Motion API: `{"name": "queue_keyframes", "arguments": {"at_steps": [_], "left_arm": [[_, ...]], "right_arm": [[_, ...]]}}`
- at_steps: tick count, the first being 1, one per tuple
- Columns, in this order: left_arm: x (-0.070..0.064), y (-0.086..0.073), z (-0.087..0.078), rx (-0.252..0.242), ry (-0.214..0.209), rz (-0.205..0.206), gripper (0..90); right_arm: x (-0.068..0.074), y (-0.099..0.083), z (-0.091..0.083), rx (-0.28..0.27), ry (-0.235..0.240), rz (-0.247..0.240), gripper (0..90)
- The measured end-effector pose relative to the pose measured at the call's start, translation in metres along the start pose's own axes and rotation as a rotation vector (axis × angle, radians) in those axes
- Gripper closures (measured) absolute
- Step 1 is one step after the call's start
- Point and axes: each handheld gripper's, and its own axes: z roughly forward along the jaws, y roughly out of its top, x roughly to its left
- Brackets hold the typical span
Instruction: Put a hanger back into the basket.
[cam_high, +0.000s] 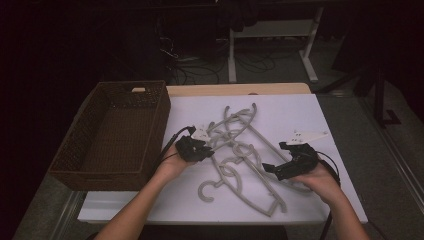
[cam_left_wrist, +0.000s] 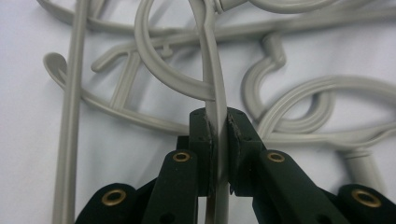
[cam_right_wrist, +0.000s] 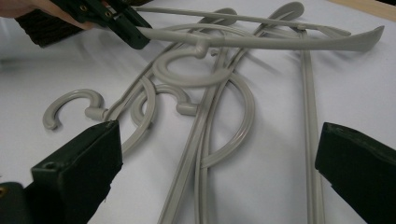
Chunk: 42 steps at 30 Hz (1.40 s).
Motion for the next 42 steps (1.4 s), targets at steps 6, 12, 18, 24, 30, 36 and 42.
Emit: {"name": "queue_keyframes", "arguments": {"at_steps": [6,12,18,24,30,36,42], "left_arm": [[0.003,0.027,-0.035,-0.039,0.02,-0.045,82.4],[0.005,0.049,-0.071,-0.08,0.039,-0.038,82.4],[0.008,0.056,-0.1,-0.098,0.033,-0.019,82.5],[0.018,0.05,-0.129,-0.114,0.037,-0.022,82.4],[0.032,0.033,-0.154,-0.141,0.054,-0.038,82.5],[0.047,0.01,-0.18,-0.157,0.101,-0.077,82.6],[0.063,-0.023,-0.217,-0.185,0.175,-0.132,82.7]], "right_arm": [[-0.002,0.0,-0.004,-0.019,-0.006,0.01,0.5],[-0.003,-0.001,-0.005,-0.017,-0.008,0.011,0.5],[-0.003,-0.001,-0.005,-0.018,-0.007,0.012,0.5],[-0.003,-0.001,-0.005,-0.019,-0.007,0.015,0.5],[-0.003,-0.001,-0.004,-0.014,-0.008,0.014,0.5],[-0.003,-0.001,-0.003,-0.014,-0.009,0.02,0.5],[-0.004,-0.001,-0.002,-0.01,-0.011,0.023,0.5]]}}
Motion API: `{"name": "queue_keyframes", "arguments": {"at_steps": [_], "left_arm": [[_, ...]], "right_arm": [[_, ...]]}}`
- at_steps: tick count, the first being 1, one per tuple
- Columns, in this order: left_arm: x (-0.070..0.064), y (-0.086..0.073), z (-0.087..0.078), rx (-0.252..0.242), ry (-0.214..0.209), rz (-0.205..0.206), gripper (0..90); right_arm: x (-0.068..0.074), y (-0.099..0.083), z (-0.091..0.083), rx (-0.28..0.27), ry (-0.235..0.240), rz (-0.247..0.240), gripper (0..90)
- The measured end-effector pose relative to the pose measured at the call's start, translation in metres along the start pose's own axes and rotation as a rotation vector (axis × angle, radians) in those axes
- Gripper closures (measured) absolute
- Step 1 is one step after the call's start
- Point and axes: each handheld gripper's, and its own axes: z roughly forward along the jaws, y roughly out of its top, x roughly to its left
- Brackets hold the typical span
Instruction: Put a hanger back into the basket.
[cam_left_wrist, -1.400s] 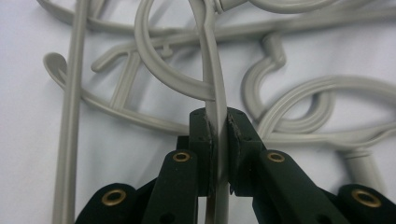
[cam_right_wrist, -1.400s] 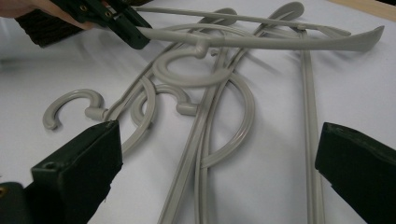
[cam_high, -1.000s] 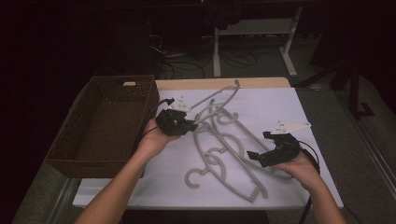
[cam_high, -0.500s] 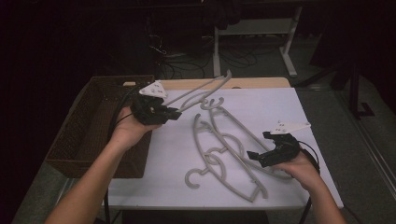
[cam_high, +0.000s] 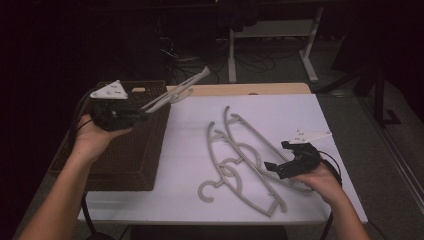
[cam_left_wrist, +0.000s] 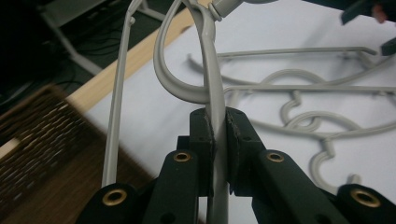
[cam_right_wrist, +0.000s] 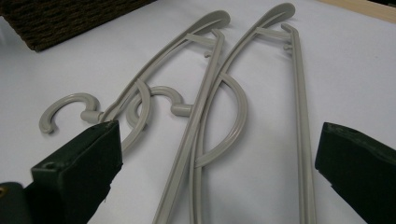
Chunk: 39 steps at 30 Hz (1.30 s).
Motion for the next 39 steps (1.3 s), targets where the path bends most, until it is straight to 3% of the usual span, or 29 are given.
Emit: {"name": "queue_keyframes", "arguments": {"at_steps": [6,8,16,21,30,39], "left_arm": [[0.015,-0.02,-0.024,-0.008,0.04,-0.037,82.7],[0.022,-0.035,-0.033,-0.003,0.059,-0.057,82.6],[0.038,-0.07,-0.05,0.006,0.08,-0.101,82.7],[0.045,-0.082,-0.054,0.021,0.086,-0.117,82.6],[0.058,-0.107,-0.046,0.046,0.071,-0.172,82.6],[0.069,-0.117,-0.014,0.118,0.031,-0.202,82.5]], "right_arm": [[0.0,0.0,0.001,0.004,0.0,-0.002,0.5],[0.0,0.0,0.002,0.007,-0.002,-0.004,0.5],[0.0,0.0,0.004,0.014,-0.005,-0.007,0.5],[0.0,0.0,0.005,0.018,-0.007,-0.01,0.5],[0.001,0.0,0.006,0.025,-0.009,-0.01,0.5],[0.001,0.0,0.007,0.026,-0.008,-0.009,0.5]]}}
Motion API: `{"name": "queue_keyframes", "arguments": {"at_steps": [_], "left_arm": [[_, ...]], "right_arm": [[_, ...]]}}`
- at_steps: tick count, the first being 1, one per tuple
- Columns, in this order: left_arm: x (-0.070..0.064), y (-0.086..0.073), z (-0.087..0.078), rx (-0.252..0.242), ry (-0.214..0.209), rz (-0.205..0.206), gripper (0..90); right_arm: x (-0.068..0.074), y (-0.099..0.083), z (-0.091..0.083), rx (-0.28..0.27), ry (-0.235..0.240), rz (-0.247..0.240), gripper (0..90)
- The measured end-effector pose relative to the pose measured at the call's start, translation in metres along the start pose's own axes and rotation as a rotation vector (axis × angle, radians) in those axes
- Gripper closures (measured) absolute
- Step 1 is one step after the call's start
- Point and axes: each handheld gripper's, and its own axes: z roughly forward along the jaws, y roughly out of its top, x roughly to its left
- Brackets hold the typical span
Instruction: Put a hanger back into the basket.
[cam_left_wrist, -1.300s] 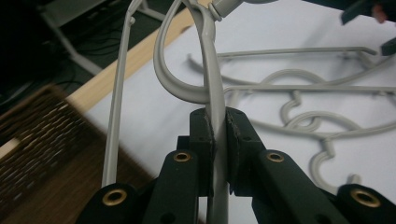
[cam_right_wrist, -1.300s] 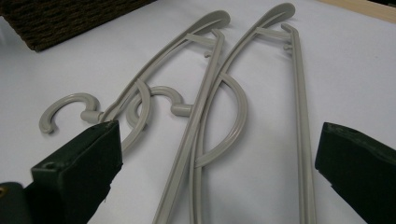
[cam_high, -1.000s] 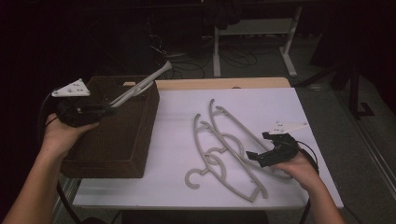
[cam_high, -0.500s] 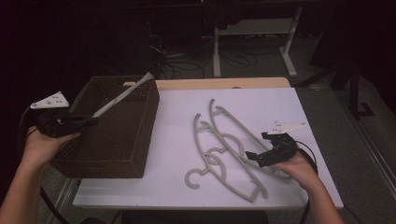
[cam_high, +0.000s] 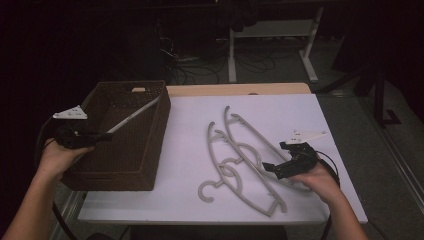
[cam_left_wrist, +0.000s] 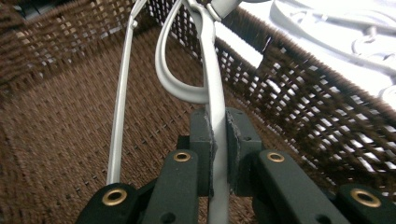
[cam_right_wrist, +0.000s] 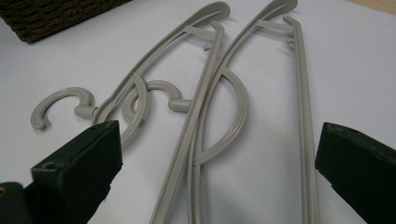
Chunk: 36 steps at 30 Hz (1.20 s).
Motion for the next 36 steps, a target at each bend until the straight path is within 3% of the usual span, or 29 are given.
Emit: {"name": "queue_keyframes", "arguments": {"at_steps": [5,7,8,9,13,18,21,23,26,27,30,36], "left_arm": [[0.007,-0.009,0.012,0.049,-0.033,-0.03,81.0],[0.006,-0.008,0.011,0.024,-0.019,-0.028,79.5],[0.007,-0.007,0.01,0.012,-0.031,-0.028,71.7],[0.008,-0.007,0.011,0.032,-0.018,-0.026,66.7],[0.01,-0.008,0.01,0.024,-0.008,-0.036,59.3],[0.007,-0.004,0.003,-0.039,-0.027,-0.055,47.2],[-0.001,0.004,0.003,-0.072,-0.05,-0.064,37.0],[-0.008,0.01,0.003,-0.084,-0.067,-0.059,35.5],[-0.022,0.02,0.007,-0.109,-0.093,-0.036,31.8],[-0.031,0.027,0.011,-0.13,-0.12,-0.028,29.5],[-0.04,0.035,0.015,-0.138,-0.146,-0.016,25.1],[-0.073,0.06,0.031,-0.18,-0.204,0.023,19.1]], "right_arm": [[0.0,0.0,0.0,-0.002,0.001,0.001,0.5],[-0.001,0.0,0.0,-0.006,0.002,0.006,0.5],[-0.001,0.001,0.0,-0.006,0.003,0.008,0.5],[-0.001,0.001,0.0,-0.005,0.005,0.01,0.5],[-0.001,0.001,0.001,-0.004,0.003,0.007,0.5],[0.0,0.001,0.0,-0.009,0.003,0.006,0.5],[0.0,0.001,-0.001,-0.007,0.004,0.008,0.5],[0.001,0.0,-0.002,-0.005,0.005,0.006,0.5],[0.001,-0.002,-0.001,0.004,0.005,0.004,0.5],[0.001,-0.001,-0.001,0.003,0.004,0.005,0.5],[0.003,-0.001,0.0,0.003,0.008,0.004,0.5],[0.004,-0.001,0.001,0.009,0.006,0.0,0.5]]}}
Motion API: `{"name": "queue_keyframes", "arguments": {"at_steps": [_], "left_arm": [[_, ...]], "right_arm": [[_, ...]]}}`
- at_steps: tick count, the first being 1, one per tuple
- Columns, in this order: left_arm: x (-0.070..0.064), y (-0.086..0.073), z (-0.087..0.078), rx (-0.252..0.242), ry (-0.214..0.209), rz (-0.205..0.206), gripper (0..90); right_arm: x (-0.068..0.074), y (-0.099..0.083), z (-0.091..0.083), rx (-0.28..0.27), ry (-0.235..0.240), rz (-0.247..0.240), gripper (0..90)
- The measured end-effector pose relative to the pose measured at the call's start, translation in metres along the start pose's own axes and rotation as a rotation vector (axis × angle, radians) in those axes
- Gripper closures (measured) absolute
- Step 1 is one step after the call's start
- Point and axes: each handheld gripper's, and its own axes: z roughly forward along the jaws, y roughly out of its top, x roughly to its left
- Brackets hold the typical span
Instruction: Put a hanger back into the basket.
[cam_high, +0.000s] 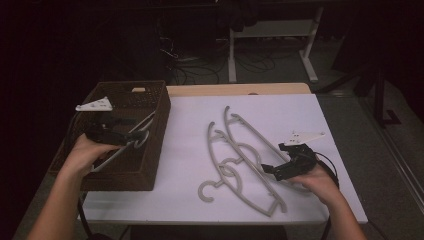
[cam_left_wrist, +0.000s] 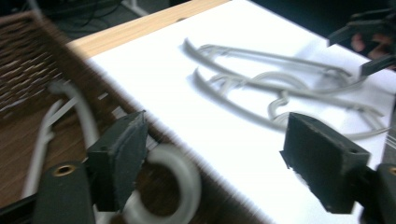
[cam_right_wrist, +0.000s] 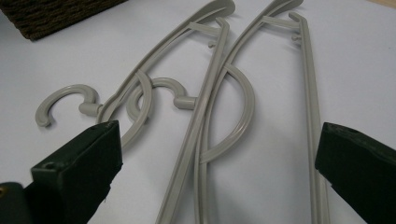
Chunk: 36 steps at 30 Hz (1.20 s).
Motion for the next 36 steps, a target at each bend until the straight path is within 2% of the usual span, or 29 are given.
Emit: {"name": "queue_keyframes", "arguments": {"at_steps": [9,11,12,13,15,16,17,19,20,21,23,24,25,26,27,28,29,30,32,33,36], "left_arm": [[-0.051,0.028,0.047,-0.044,-0.095,0.057,15.8],[-0.063,0.031,0.057,-0.054,-0.119,0.066,15.8],[-0.068,0.031,0.062,-0.054,-0.129,0.073,15.8],[-0.077,0.03,0.074,-0.047,-0.144,0.08,15.8],[-0.082,0.029,0.08,-0.043,-0.147,0.087,15.8],[-0.088,0.024,0.092,-0.034,-0.161,0.092,15.8],[-0.088,0.024,0.092,-0.034,-0.161,0.092,15.8],[-0.092,0.018,0.103,-0.023,-0.17,0.095,15.8],[-0.096,0.012,0.112,-0.009,-0.169,0.099,15.8],[-0.096,0.012,0.112,-0.009,-0.169,0.099,15.8],[-0.098,0.004,0.118,-0.003,-0.171,0.103,15.9],[-0.099,-0.001,0.12,0.0,-0.175,0.103,15.9],[-0.1,-0.005,0.122,0.002,-0.172,0.101,16.0],[-0.1,-0.011,0.124,0.006,-0.171,0.102,16.0],[-0.101,-0.022,0.127,0.011,-0.17,0.095,16.0],[-0.102,-0.028,0.128,0.016,-0.172,0.093,16.0],[-0.102,-0.028,0.128,0.016,-0.172,0.093,16.0],[-0.102,-0.039,0.13,0.029,-0.171,0.097,16.0],[-0.103,-0.045,0.131,0.031,-0.171,0.094,15.9],[-0.102,-0.053,0.133,0.041,-0.17,0.092,15.9],[-0.101,-0.061,0.135,0.051,-0.181,0.089,15.5]], "right_arm": [[0.006,0.001,0.004,0.006,0.013,-0.001,0.5],[0.009,0.001,0.005,0.013,0.019,0.002,1.0],[0.014,0.002,0.008,0.018,0.019,-0.014,3.1],[0.016,0.003,0.009,0.019,0.021,-0.016,3.6],[0.018,0.003,0.011,0.022,0.025,-0.02,4.1],[0.023,0.004,0.015,0.031,0.028,-0.021,5.9],[0.023,0.004,0.015,0.031,0.028,-0.021,5.9],[0.027,0.003,0.018,0.039,0.038,-0.025,9.1],[0.032,0.002,0.022,0.059,0.033,-0.034,14.1],[0.032,0.002,0.022,0.059,0.033,-0.034,14.1],[0.035,-0.001,0.029,0.091,0.024,-0.023,22.1],[0.035,-0.001,0.029,0.091,0.024,-0.023,22.1],[0.035,-0.003,0.034,0.107,-0.002,-0.024,31.0],[0.035,-0.003,0.034,0.107,-0.002,-0.024,31.0],[0.033,-0.006,0.038,0.123,-0.022,-0.005,41.5],[0.031,-0.006,0.04,0.13,-0.029,0.01,45.5],[0.031,-0.006,0.04,0.13,-0.029,0.01,45.5],[0.031,-0.007,0.042,0.143,-0.043,0.011,52.7],[0.031,-0.007,0.043,0.149,-0.043,0.012,54.9],[0.031,-0.007,0.046,0.164,-0.046,0.012,59.5],[0.031,-0.008,0.05,0.196,-0.068,0.017,64.6]]}}
